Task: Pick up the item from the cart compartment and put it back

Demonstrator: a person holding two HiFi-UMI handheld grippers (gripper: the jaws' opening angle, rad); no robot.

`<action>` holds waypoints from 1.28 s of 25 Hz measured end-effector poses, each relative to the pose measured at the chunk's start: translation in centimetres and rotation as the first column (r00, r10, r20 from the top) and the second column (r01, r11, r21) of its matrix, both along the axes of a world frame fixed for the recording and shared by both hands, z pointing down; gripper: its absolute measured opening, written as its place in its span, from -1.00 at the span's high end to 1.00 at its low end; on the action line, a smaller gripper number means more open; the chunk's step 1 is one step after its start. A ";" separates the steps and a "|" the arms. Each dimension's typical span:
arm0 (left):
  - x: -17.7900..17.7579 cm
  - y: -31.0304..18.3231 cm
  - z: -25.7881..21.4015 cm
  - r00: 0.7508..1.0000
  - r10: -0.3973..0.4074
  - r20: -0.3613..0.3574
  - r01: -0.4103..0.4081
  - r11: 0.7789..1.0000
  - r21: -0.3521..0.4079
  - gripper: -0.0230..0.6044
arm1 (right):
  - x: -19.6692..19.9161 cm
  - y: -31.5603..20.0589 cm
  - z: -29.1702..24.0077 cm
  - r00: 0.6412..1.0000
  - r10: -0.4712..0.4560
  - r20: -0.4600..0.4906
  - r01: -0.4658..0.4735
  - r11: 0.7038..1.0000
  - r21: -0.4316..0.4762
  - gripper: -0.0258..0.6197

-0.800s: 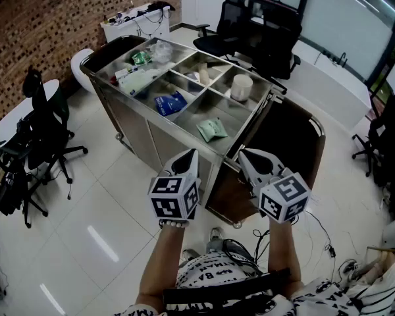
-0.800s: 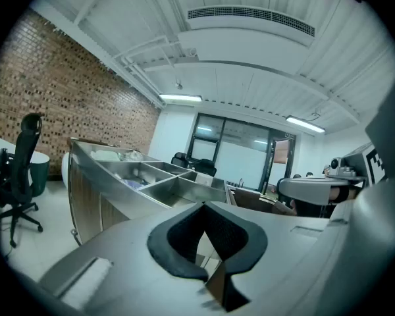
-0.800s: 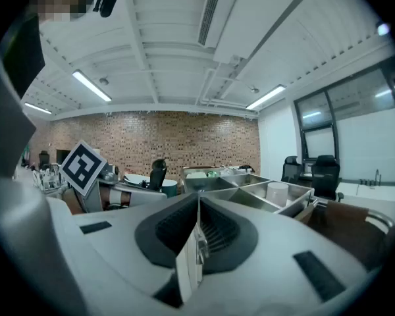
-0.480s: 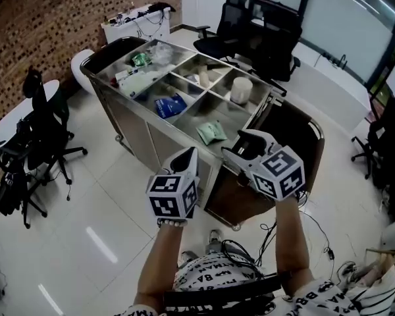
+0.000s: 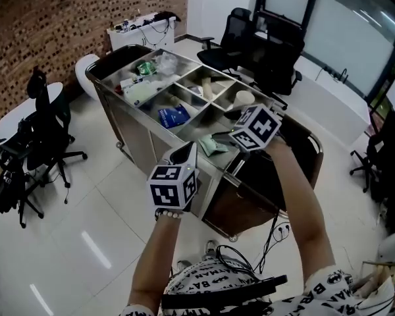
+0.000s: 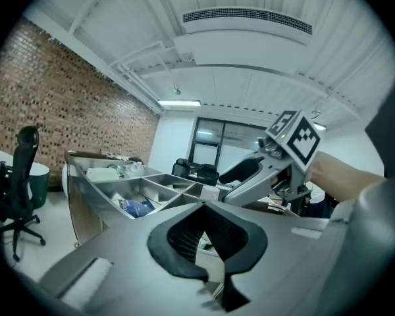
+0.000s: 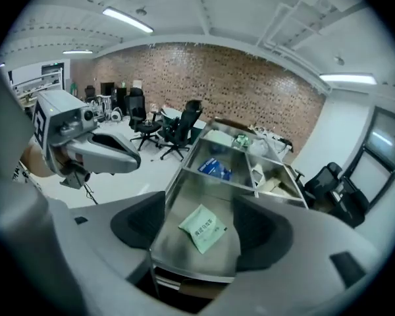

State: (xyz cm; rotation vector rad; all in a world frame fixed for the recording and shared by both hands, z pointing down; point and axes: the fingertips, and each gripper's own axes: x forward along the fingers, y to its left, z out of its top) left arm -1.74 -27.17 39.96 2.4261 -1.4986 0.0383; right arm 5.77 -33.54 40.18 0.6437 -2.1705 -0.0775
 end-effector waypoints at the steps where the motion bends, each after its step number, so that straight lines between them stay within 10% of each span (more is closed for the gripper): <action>1: 0.0 -0.1 0.0 1.000 0.001 -0.002 -0.001 1.000 -0.004 0.92 | 0.0 -0.6 1.1 0.999 -0.004 -0.035 0.003 0.999 -0.033 -0.13; 13: -0.7 -2.1 1.8 1.000 -0.007 -0.016 0.006 0.999 -0.052 0.93 | -0.2 -4.4 12.1 0.956 -0.082 -0.283 -0.023 0.937 -0.350 -0.26; 32: -1.7 -2.7 3.1 0.999 -0.010 -0.054 0.006 0.997 -0.082 0.92 | -0.7 -5.6 17.7 0.913 -0.126 -0.388 -0.094 0.860 -0.502 0.00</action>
